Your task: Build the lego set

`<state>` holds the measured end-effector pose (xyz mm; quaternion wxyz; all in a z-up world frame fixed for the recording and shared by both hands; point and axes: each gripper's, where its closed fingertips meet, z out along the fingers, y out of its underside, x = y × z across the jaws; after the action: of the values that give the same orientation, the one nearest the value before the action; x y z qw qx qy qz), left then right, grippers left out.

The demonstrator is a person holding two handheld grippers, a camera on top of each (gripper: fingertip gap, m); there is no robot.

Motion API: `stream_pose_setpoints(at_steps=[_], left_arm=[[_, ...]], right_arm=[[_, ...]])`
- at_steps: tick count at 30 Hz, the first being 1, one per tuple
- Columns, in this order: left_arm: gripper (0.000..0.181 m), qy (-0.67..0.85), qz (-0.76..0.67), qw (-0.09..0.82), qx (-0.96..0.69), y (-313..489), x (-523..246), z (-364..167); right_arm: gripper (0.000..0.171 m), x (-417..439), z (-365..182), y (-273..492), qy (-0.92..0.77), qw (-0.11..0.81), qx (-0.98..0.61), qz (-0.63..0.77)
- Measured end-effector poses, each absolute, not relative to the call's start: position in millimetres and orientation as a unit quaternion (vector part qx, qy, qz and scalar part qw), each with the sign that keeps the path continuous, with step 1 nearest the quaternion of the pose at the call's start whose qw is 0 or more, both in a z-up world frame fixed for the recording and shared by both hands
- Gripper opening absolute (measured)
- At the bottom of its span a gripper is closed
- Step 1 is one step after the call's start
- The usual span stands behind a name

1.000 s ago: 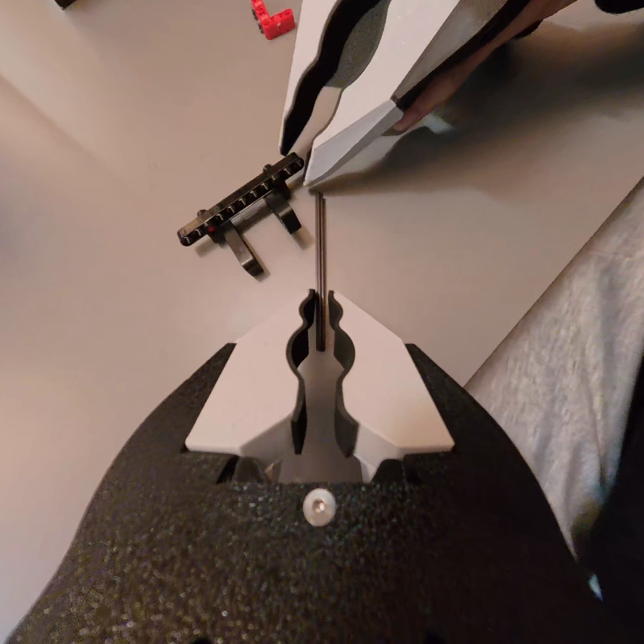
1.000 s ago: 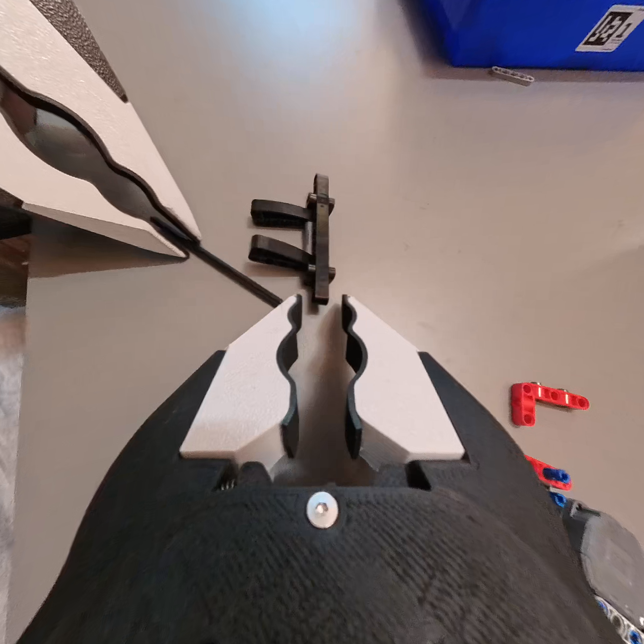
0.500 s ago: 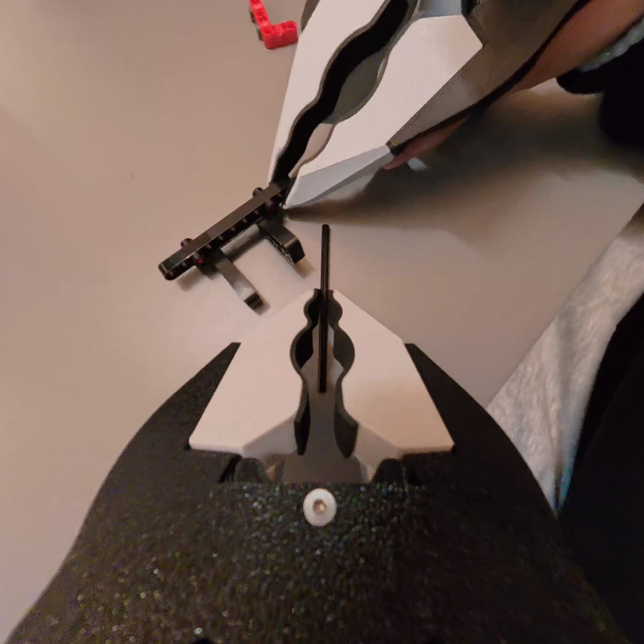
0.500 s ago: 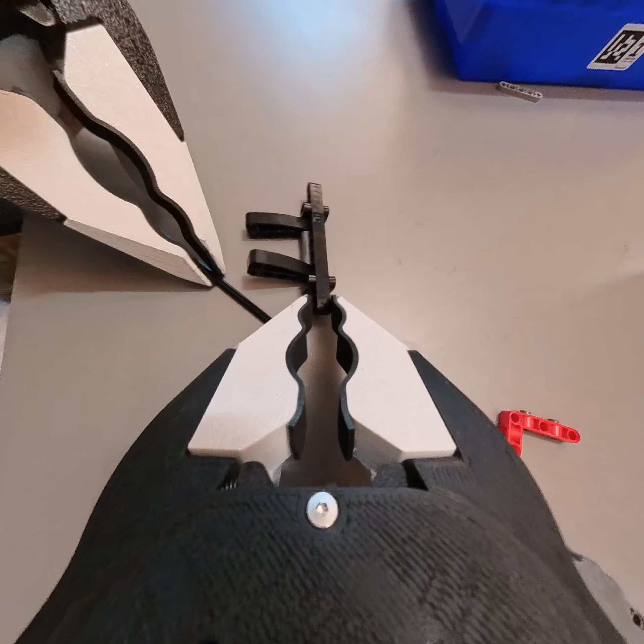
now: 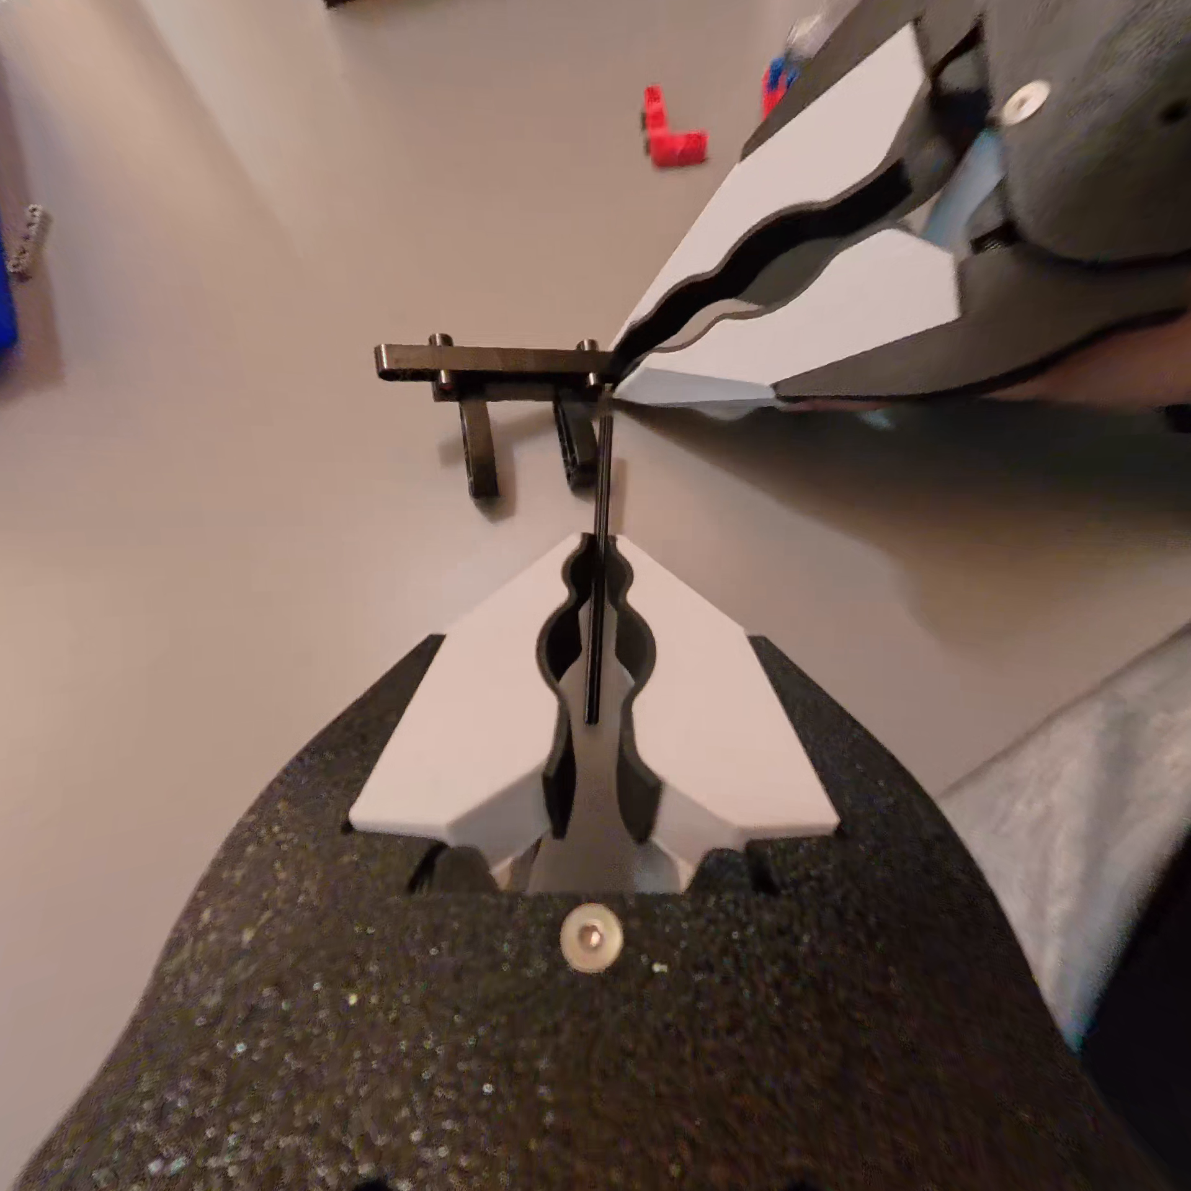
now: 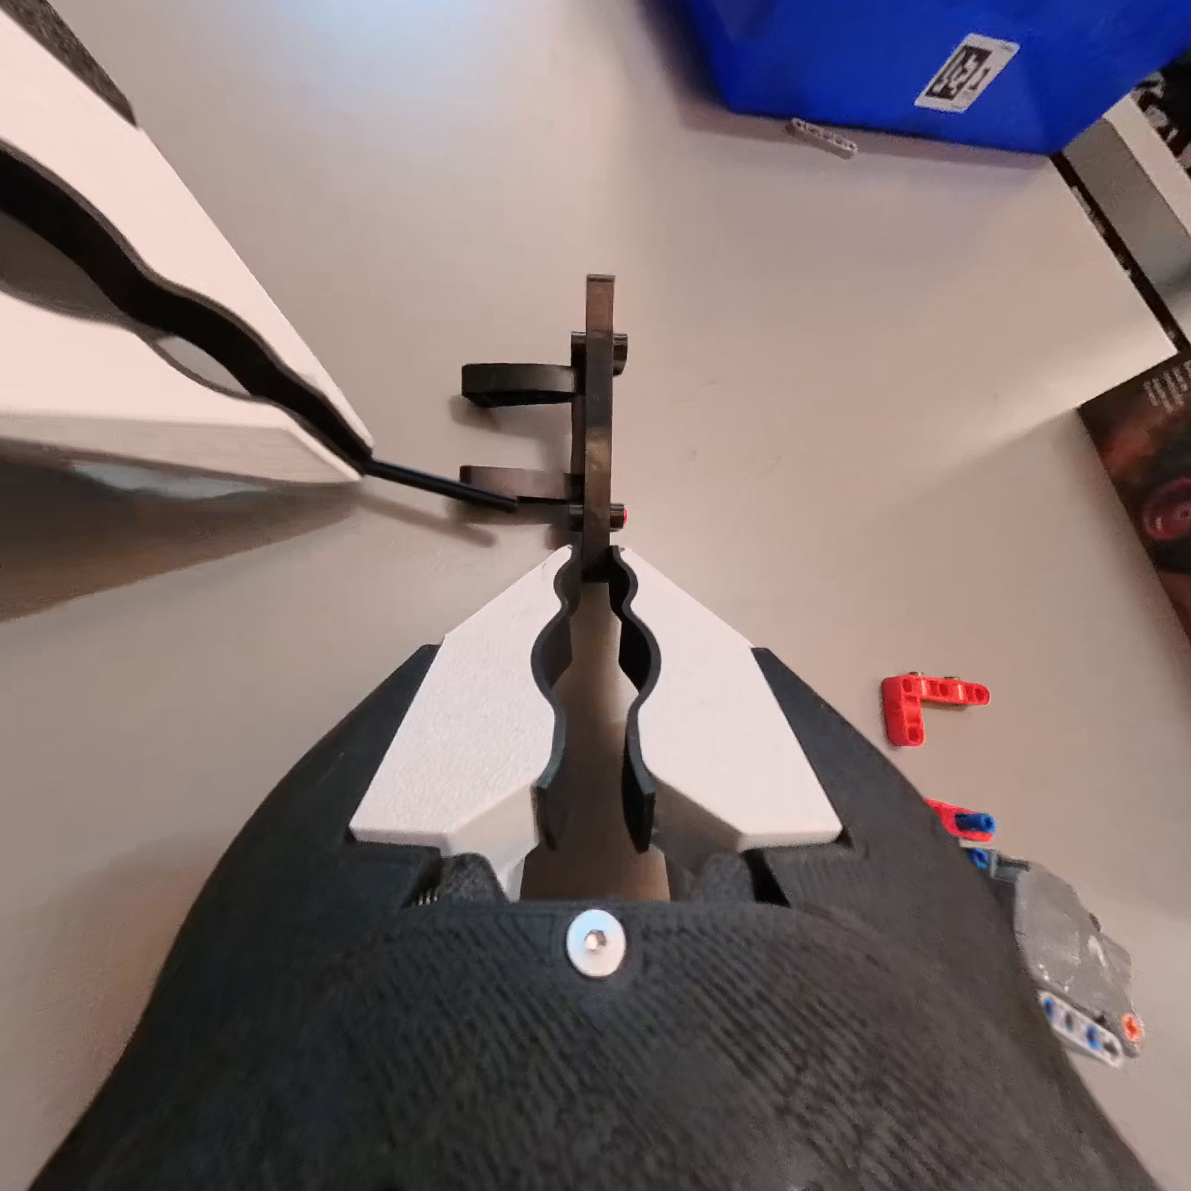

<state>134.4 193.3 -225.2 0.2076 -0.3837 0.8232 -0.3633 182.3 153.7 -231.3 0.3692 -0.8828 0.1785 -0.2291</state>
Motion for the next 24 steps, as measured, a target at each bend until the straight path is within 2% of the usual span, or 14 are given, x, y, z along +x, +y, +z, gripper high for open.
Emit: stream_pose_setpoints(at_steps=[1,5,24], left_arm=[[0.001,0.824,-0.359,0.212,-0.385,191.7,136.1,-226.8],[0.001,0.821,-0.331,0.235,-0.402,194.2,144.9,-231.3],[0.001,0.812,-0.342,0.242,-0.407,196.4,151.4,-230.7]], right_arm=[[0.007,181.7,-231.8,155.0,0.186,0.369,-0.883,-0.224],[0.007,176.4,-233.3,160.8,0.224,0.379,-0.880,-0.178],[0.007,183.6,-233.6,162.9,0.245,0.373,-0.874,-0.191]])
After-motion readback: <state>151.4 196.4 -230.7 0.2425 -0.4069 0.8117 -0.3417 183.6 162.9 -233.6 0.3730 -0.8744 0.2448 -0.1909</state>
